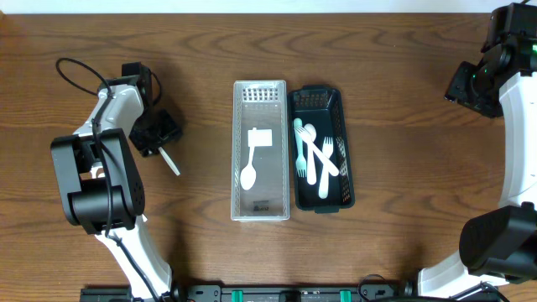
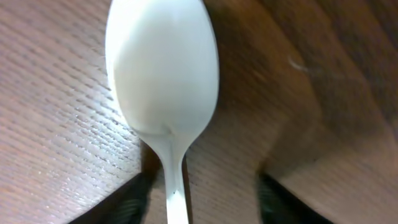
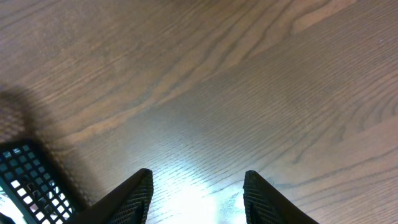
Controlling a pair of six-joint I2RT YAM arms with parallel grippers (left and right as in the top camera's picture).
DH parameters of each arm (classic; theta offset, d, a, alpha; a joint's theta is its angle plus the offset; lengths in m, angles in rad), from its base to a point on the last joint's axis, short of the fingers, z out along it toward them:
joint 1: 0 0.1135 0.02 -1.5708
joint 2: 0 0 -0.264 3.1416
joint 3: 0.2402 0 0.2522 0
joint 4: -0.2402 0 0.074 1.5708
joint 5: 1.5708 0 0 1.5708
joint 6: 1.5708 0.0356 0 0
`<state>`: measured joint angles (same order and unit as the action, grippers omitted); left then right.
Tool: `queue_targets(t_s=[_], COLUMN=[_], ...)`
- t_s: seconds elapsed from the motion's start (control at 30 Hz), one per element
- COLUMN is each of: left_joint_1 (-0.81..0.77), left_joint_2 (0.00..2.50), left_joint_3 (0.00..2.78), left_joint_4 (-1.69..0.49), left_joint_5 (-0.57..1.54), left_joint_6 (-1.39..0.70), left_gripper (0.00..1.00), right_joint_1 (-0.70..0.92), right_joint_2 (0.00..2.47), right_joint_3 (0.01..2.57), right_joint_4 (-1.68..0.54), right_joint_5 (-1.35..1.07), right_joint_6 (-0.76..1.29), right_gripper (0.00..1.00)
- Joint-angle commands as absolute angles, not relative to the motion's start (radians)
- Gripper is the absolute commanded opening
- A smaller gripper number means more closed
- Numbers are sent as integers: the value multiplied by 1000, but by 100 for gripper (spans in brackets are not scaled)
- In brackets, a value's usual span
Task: Pack container
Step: 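Return the left gripper left and grasp a second white spoon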
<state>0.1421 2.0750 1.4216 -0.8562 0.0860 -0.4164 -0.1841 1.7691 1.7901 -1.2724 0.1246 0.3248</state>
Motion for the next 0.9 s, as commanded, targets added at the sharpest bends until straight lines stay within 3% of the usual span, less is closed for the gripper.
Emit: queue_targets(t_s=[0.0,0.47,0.67,0.87], left_joint_1=[146,146,146,146], left_joint_2=[2099,2099,2099,2097], left_joint_3=[1413,1413,1413,1414], left_joint_4=[-862,-889,-889,-889], left_joint_5=[91,90,90,90], left_joint_6=[-409,-409,-409,-405], left_gripper=[44,23,6,6], right_joint_1=[-191,-191,-191,-191], right_joint_2=[1774,1774,1774,1774], right_joint_3=[1786,1786,1786,1786], right_joint_4=[-1275,-1275,-1275,-1275], right_joint_5=[134,134,134,134], right_joint_6=[313,313,313,313], right_gripper=[50,50,50,50])
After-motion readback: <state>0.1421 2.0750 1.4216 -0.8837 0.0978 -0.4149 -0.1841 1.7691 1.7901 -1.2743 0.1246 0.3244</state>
